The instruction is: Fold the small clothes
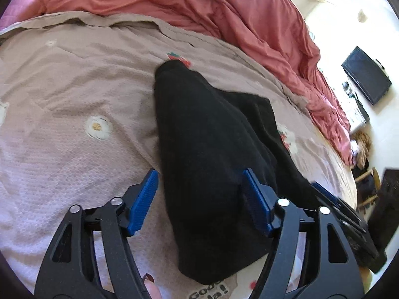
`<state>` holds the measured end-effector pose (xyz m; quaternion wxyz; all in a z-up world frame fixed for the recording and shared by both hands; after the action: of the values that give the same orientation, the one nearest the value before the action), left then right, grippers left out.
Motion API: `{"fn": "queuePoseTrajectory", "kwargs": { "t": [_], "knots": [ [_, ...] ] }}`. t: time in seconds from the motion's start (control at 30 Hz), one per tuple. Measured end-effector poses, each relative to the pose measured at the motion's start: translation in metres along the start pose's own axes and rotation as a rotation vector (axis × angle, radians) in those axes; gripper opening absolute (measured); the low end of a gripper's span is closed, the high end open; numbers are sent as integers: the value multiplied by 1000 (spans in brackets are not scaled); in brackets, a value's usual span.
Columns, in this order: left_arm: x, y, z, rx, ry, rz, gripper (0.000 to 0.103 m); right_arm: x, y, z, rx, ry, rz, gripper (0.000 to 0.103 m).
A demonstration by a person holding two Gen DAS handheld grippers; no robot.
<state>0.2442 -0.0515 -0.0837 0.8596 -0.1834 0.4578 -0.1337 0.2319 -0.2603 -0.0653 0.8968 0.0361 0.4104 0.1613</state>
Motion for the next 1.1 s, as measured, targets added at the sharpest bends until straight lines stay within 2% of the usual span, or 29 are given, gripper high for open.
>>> {"fn": "queuePoseTrajectory", "kwargs": {
  "t": [0.07,0.1,0.13,0.27,0.3,0.37,0.43,0.6,0.67,0.8,0.83,0.93,1.03,1.1],
  "knots": [
    [10,0,-6,16,28,15,66,17,-2,-4,-6,50,-7,48],
    [14,2,-8,15,37,24,68,24,-6,-7,8,77,-5,21],
    [16,4,-9,8,40,26,71,26,-6,-9,30,94,26,12],
    [18,10,-8,-8,52,26,74,8,-13,-10,206,61,186,12],
    [19,9,-8,-7,53,24,74,8,-18,-14,246,63,189,12],
    [21,8,-10,2,64,16,75,20,-20,-23,213,106,103,12],
    [22,8,-11,6,69,16,76,32,-19,-31,180,121,53,12],
    [21,9,-11,-2,72,9,77,30,-25,-32,260,107,77,21],
    [16,9,-9,12,63,24,77,20,-23,-29,255,97,80,23],
    [2,4,-3,52,25,57,74,-1,-15,-6,207,20,71,29],
    [0,3,-2,55,17,54,69,-4,-15,3,198,4,59,32],
    [-2,2,-2,46,19,33,61,0,-20,22,194,-4,38,33],
    [-3,-1,-3,59,21,33,60,9,-20,38,172,-3,25,34],
    [-2,-3,-4,69,25,33,60,21,-17,50,159,8,28,39]
  ]
}}
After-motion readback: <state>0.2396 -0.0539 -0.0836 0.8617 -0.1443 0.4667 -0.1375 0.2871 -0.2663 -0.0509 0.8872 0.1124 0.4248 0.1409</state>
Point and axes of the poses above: each gripper's, at about its wrist camera, not at the fingertips, and x roughly the way its jaws point, y to its left, z to its top, the point moved 6 cm from there along x, roughly the way its jaws point, and after that the axes turned 2 degrees about y, right-handed, at the moved point
